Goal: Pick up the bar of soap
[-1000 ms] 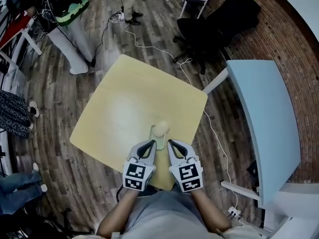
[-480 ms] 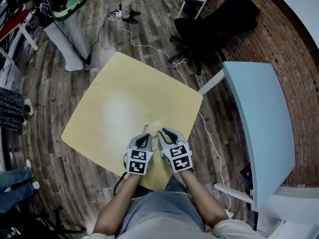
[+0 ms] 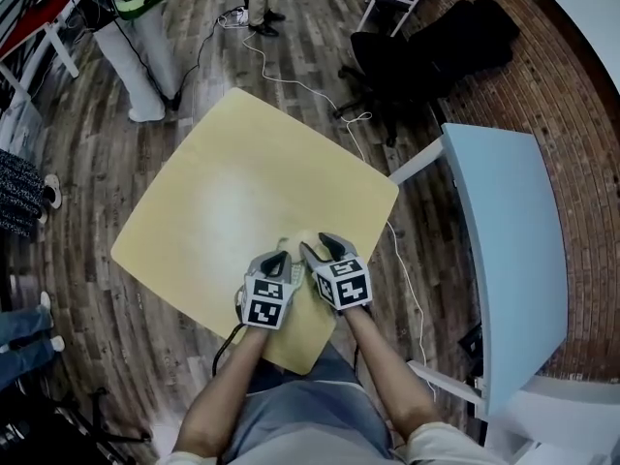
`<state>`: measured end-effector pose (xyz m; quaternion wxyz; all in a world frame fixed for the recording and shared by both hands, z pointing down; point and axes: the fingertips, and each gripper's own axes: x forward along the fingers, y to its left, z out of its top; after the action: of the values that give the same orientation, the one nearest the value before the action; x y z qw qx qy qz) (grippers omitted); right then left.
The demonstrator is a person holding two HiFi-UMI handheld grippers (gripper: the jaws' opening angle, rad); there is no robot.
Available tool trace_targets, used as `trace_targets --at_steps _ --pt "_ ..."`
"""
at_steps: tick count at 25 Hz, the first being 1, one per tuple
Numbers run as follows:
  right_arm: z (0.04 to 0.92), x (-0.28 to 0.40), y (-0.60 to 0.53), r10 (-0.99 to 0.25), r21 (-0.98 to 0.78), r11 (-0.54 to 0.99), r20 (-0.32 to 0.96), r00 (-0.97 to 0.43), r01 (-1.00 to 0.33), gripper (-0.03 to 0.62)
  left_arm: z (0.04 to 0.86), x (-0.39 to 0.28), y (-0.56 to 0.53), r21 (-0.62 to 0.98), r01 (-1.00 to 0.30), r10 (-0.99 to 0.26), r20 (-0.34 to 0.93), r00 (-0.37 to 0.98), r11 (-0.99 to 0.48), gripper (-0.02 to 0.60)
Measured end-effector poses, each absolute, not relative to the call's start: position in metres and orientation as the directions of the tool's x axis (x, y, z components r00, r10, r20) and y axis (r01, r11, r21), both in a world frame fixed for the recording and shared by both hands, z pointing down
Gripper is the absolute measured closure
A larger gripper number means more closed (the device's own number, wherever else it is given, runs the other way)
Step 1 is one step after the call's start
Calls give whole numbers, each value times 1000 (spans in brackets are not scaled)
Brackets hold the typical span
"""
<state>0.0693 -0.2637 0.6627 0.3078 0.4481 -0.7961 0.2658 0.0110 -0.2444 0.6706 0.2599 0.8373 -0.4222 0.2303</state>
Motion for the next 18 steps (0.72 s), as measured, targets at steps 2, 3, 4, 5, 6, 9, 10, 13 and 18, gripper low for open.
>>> trace_targets --at_steps 2,3,4,5,6,9,10,13,18 --pt "669 72 -264 -528 -216 422 731 -432 -881 385 670 12 -242 256 -819 -578 602 551 -514 578" --pt "671 72 -264 -514 -260 400 730 -449 -879 377 670 14 -241 266 -812 -569 601 561 -519 578" --pt "673 73 -265 -504 -297 382 727 -467 -875 376 670 15 -240 275 -805 -560 601 571 -526 578" --pt "674 72 -267 -499 -322 372 721 -480 -871 375 671 15 -241 279 -799 -553 601 578 -532 578" --pt "675 71 -269 -499 -334 368 717 -488 -868 367 671 16 -241 280 -796 -548 601 582 -538 578" --pt "677 68 -270 -495 -351 367 710 -500 -862 358 673 15 -240 277 -791 -545 600 585 -545 578" --pt "678 66 -269 -487 -363 370 708 -511 -855 359 673 15 -240 277 -791 -546 599 586 -545 578" --pt "682 60 -271 -447 -413 393 695 -563 -821 339 672 16 -243 272 -790 -547 597 587 -550 578" --pt "690 47 -274 -382 -499 415 664 -643 -761 296 672 14 -245 283 -776 -529 598 602 -564 578"
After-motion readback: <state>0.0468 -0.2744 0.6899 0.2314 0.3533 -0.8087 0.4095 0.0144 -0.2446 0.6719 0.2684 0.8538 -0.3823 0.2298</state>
